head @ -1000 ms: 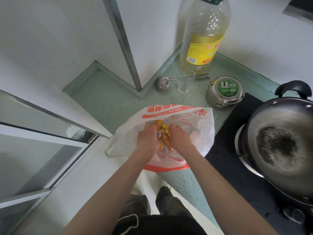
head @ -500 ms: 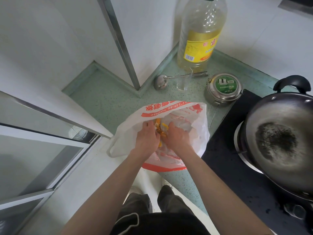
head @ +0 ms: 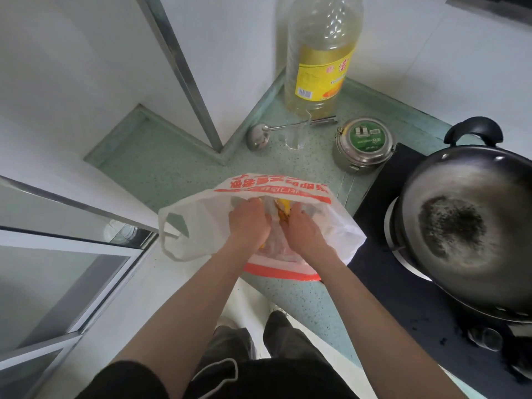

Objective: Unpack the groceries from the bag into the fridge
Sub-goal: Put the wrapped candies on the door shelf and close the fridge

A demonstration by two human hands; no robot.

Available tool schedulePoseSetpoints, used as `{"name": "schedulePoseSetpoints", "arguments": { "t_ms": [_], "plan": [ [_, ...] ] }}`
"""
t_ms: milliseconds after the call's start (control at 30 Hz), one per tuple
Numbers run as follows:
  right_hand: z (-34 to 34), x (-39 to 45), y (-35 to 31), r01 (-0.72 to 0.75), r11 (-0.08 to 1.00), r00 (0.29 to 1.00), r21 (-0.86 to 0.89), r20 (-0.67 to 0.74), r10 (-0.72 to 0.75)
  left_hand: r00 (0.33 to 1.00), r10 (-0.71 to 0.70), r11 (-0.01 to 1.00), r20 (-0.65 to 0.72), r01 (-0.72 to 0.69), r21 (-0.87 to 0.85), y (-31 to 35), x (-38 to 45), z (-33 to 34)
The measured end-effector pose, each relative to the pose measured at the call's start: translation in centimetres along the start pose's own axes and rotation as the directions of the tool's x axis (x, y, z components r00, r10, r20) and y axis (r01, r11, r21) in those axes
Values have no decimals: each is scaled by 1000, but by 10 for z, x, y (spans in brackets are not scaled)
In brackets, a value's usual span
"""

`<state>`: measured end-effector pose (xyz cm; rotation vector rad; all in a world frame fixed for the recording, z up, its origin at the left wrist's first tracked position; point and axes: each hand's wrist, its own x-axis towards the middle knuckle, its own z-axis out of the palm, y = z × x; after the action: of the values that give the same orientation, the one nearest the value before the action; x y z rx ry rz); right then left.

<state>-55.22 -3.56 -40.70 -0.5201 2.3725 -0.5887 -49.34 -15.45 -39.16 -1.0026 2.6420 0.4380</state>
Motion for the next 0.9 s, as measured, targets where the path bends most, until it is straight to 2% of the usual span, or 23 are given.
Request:
{"name": "schedulePoseSetpoints", "arguments": {
  "t_ms": [33,133,200,300,433,700,800,900],
  "plan": [
    [-3,0,3,3,1000,1000,-13,-12,-3,1000,-16,1000,-21,16,6,1,2,2],
    [-11,1,9,2,993,1000,-117,10,-1,991,-72,984,-111,52,-170,5,2,9],
    [-16,2,8,3,994,1000,-110,24,-1,989,-75,977,-125,48,-206,6,1,12],
    [-20,-1,2,-25,999,998,-30,62,26,996,-39,993,-78,29,-118,6,3,11],
    [-25,-3,-5,-42,999,996,-22,79,44,1000,-15,1000,9,15,-3,7,9,-3],
    [-32,-2,-12,-31,998,999,48,44,29,996,86,996,-9,-86,-5,18,-11,-20],
    [-27,-5,-14,-29,998,999,59,28,27,999,29,998,44,-27,-50,2,-17,-25],
    [-25,-14,-17,9,1000,1000,-20,20,-8,992,-48,994,116,58,-89,-19,-22,-34]
  ]
}}
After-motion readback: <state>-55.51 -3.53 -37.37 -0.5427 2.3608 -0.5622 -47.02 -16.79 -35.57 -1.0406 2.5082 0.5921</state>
